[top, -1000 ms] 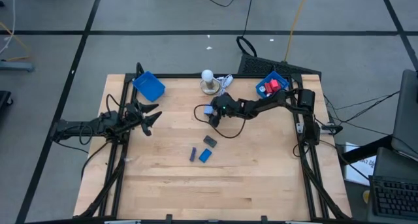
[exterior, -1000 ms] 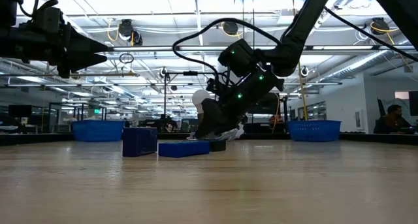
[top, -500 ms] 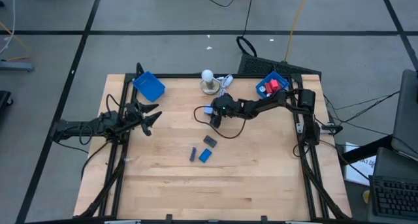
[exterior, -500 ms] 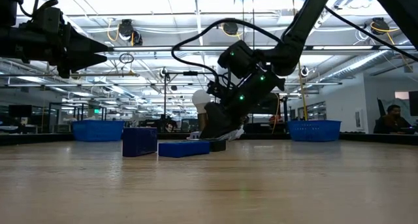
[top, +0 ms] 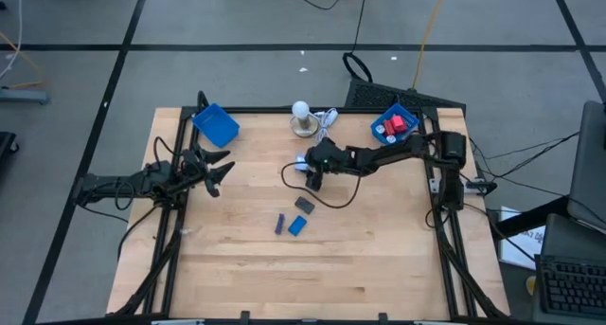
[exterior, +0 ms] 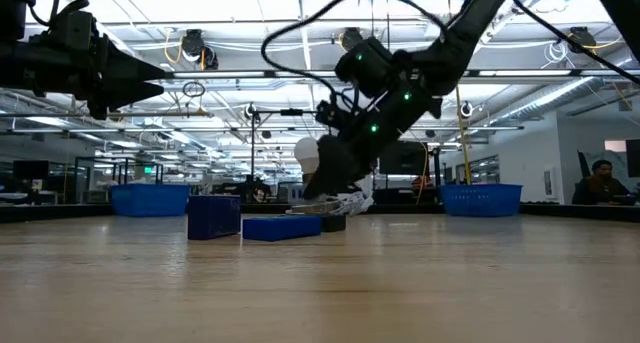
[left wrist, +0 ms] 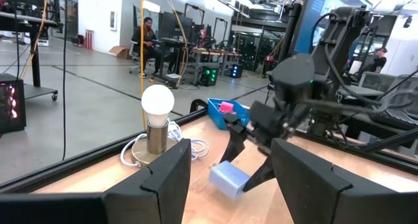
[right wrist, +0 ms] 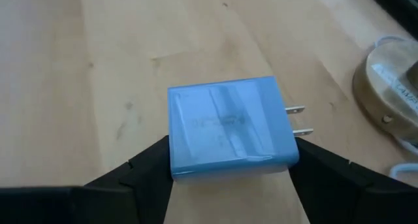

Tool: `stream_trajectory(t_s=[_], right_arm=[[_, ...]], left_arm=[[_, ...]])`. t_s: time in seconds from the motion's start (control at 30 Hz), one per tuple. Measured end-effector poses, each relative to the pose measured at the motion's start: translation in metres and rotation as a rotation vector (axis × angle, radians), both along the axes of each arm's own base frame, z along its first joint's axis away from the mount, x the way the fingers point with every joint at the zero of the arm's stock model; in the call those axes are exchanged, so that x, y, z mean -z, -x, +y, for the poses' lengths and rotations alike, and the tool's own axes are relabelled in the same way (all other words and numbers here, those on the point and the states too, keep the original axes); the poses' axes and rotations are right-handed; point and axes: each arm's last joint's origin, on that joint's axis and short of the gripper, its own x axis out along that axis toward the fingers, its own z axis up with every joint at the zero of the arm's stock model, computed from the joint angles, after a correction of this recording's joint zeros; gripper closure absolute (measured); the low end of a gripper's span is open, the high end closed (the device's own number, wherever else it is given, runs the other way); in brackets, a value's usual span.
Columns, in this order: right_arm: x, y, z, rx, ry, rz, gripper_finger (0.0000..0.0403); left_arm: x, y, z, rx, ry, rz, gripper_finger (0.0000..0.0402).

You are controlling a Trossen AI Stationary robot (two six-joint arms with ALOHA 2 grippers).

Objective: Pick & Place Office items
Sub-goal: Put the white charger adapter into the right blue bin

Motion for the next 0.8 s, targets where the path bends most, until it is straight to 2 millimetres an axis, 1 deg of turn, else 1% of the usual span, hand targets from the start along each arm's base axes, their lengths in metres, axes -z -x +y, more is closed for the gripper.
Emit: stream_trajectory(t_s=[0.33, 0.47, 0.63, 0.8], right_arm=[[-0.036, 0.008, 0.02, -0.074, 0.036, -0.009, 0.0148], [-0.049, 0.012, 0.026, -0.092, 0.052, -0.048, 0.0148], [-0.057, 0.025, 0.028, -0.09, 0.056, -0.068, 0.0148], [-0.066, 0.044, 0.031, -0.082, 0.054, -0.094, 0.0148]], left_arm=[[0.0, 0.0, 0.0, 0.001, 0.0, 0.0, 0.0188], [0.0, 0.0, 0.0, 0.0, 0.0, -0.001, 0.0188], [0.0, 0.0, 0.0, 0.0, 0.0, 0.0, 0.0188], [0.0, 0.0, 0.0, 0.0, 0.0, 0.0, 0.0188]])
